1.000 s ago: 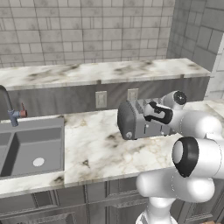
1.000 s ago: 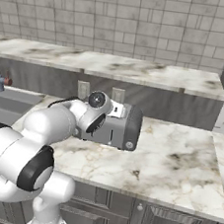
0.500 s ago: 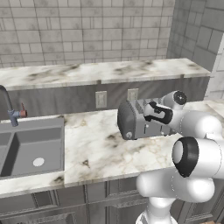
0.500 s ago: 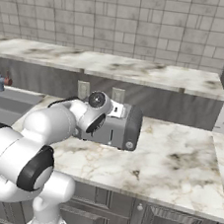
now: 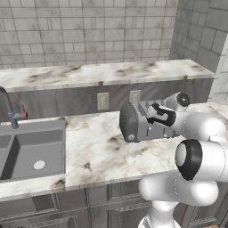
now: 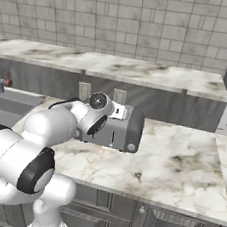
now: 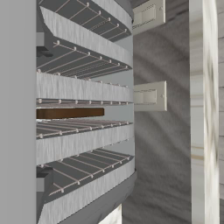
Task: Start the toaster. Once the lever pops up, take the bread to the plate on the dining counter.
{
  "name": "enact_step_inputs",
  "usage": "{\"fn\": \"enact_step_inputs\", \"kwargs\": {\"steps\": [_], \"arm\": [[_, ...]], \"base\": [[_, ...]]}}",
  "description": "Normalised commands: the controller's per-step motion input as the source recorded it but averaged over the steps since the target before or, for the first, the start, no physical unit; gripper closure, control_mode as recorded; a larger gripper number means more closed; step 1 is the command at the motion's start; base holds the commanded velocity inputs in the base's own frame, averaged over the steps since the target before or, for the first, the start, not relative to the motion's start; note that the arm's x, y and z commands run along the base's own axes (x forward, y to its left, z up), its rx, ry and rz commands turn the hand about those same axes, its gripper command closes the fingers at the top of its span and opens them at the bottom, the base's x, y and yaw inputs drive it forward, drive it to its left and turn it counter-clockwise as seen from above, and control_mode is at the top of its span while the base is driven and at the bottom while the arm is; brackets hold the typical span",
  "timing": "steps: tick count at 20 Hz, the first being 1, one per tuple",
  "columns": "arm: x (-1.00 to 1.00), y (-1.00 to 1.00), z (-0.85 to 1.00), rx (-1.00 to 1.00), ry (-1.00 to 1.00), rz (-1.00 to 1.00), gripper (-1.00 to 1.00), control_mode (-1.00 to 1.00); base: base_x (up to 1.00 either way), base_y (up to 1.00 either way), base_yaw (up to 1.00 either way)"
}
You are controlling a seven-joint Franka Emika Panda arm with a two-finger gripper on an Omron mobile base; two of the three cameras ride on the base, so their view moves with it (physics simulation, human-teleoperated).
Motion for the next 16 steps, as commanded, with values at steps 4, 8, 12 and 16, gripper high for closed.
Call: {"fn": "enact_step_inputs", "kwargs": {"steps": [4,8,12,16], "arm": [[0.0,0.0,0.0,0.0,0.0,0.0,-1.0,-1.0],[0.0,0.0,0.0,0.0,0.0,0.0,-1.0,-1.0],[0.0,0.0,0.0,0.0,0.0,0.0,-1.0,-1.0],[0.0,0.0,0.0,0.0,0.0,0.0,-1.0,-1.0]], "base": [[0.0,0.0,0.0],[0.0,0.0,0.0],[0.0,0.0,0.0],[0.0,0.0,0.0]]}}
